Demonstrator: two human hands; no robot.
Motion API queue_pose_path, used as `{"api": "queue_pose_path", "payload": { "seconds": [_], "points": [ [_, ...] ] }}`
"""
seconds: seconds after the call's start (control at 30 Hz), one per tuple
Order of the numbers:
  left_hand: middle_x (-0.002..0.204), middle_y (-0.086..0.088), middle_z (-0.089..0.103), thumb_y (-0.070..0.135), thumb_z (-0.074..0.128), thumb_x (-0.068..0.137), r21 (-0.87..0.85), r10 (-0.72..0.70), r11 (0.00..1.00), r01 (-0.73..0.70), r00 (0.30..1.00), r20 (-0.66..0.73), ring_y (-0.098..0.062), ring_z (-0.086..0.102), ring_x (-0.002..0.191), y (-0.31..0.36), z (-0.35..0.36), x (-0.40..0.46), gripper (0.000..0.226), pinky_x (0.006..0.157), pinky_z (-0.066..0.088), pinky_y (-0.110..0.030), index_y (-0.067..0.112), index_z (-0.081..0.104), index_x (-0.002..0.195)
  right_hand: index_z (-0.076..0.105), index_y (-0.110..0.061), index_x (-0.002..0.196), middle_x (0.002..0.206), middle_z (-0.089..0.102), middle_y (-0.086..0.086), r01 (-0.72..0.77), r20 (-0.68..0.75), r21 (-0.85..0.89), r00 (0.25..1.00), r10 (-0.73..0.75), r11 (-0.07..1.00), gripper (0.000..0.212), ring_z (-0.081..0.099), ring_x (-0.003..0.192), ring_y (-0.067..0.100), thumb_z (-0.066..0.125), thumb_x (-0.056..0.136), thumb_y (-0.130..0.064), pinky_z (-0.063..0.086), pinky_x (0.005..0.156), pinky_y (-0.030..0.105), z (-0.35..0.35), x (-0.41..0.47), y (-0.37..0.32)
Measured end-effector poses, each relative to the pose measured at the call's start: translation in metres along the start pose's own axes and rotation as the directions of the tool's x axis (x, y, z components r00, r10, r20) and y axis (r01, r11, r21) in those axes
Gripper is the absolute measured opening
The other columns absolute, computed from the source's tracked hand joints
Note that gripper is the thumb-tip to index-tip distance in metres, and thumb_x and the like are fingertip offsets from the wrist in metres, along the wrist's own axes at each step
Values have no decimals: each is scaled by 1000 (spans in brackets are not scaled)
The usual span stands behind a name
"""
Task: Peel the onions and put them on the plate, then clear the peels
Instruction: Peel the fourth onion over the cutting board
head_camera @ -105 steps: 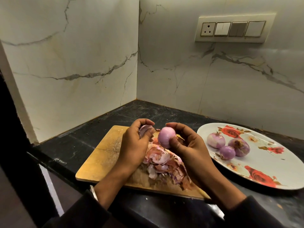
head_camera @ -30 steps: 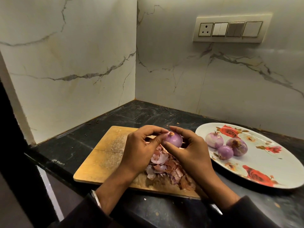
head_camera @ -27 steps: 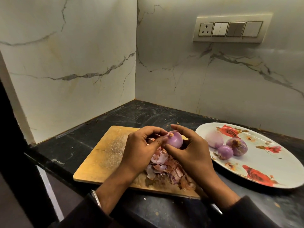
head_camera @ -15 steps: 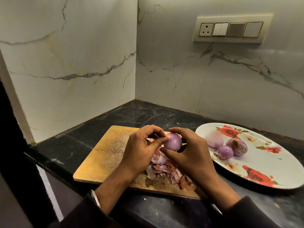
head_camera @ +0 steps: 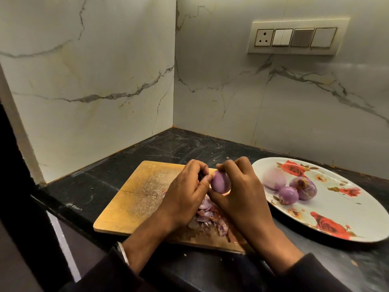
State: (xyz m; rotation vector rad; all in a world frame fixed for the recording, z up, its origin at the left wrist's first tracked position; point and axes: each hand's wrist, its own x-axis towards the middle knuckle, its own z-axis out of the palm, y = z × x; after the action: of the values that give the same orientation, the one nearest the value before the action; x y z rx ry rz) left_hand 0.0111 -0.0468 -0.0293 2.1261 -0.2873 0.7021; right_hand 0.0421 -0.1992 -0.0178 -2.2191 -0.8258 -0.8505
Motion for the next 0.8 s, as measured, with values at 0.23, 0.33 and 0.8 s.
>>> {"api": "queue_pose_path", "payload": {
  "seconds": [0.23,0.33,0.8],
  "points": [
    [93,8,56,39,45,97,-70,-9,997,11,1000,30,-11,54,85,3,-1,1,20,73,51,-35,22,54,98,55,-20,95,95,34,-7,-28,-32,-66,999,26,997,33,42,68,12,83,77,-21,21,56,7,2,-1,-5],
    [94,6,57,36,46,97,-84,5,996,-2,999,44,-12,55,86,5,-2,1,18,76,50,-36,21,54,99,58,-20,96,95,34,-7,-31,-22,-70,999,29,997,33,41,68,12,84,77,-23,20,56,7,3,0,-5],
    [100,15,70,15,64,96,51,68,997,-58,967,-244,-2,65,96,-4,-3,5,15,79,52,-17,22,71,106,63,-28,110,96,70,-15,-239,80,346,971,225,907,50,67,85,1,89,70,-44,53,69,16,1,1,6]
  ]
}}
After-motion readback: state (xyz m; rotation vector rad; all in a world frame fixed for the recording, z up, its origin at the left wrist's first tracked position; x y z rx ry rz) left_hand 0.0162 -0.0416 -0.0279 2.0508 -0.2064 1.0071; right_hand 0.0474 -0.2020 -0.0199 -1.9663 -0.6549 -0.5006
